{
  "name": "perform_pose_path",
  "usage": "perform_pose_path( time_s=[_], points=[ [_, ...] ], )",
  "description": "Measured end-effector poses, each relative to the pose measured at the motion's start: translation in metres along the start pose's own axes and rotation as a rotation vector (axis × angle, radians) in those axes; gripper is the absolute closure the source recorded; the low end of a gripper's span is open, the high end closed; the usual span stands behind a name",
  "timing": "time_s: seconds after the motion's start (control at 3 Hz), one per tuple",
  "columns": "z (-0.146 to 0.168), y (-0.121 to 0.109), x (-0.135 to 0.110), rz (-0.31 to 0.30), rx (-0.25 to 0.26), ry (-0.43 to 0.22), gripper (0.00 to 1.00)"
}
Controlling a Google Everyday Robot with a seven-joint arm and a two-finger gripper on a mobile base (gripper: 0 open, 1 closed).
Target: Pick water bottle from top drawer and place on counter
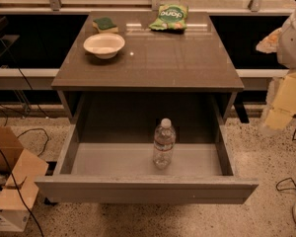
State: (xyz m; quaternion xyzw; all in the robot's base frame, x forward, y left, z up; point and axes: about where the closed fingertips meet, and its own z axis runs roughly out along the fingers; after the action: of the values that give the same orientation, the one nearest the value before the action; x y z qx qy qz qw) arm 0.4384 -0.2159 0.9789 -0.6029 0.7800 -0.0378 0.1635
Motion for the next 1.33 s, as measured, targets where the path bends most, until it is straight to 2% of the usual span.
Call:
perform_pose_path(
  time_s=[0.33,0.67,1.0,1.33],
  points=[
    [0.0,0.0,-0.001,-0.001,0.004,-0.003,0.0],
    [0.017,0.009,-0.006,-0.014,-0.025,-0.063,0.0],
    [0.045,0.02,-0.013,-0.041,-0.059,-0.146,0.0],
    [0.072,0.025,-0.018,-0.076,-0.084,-0.197,0.0]
  ],
)
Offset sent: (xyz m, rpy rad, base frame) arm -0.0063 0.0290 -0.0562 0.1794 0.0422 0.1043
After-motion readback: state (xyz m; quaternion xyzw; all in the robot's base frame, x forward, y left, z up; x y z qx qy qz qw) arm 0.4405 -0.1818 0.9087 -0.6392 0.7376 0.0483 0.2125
